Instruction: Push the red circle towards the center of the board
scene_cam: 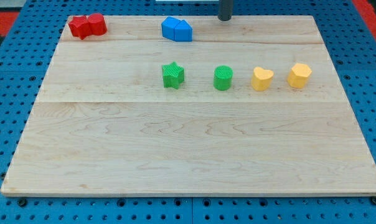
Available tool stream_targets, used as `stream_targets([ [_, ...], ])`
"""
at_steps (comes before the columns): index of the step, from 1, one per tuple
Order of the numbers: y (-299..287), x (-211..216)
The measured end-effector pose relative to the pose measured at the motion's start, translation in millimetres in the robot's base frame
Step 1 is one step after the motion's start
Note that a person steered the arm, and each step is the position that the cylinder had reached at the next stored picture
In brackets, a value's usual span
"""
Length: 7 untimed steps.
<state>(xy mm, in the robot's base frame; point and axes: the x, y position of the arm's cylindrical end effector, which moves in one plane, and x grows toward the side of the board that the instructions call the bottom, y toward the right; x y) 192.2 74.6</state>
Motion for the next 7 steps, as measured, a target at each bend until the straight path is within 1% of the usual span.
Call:
stream_targets([
  [1,-35.1,0.1],
  [2,-92.3,2.0],
  [3,-130.8,-0.1],
  [5,-191.7,-0.5],
  [7,-223.4,0.0],
])
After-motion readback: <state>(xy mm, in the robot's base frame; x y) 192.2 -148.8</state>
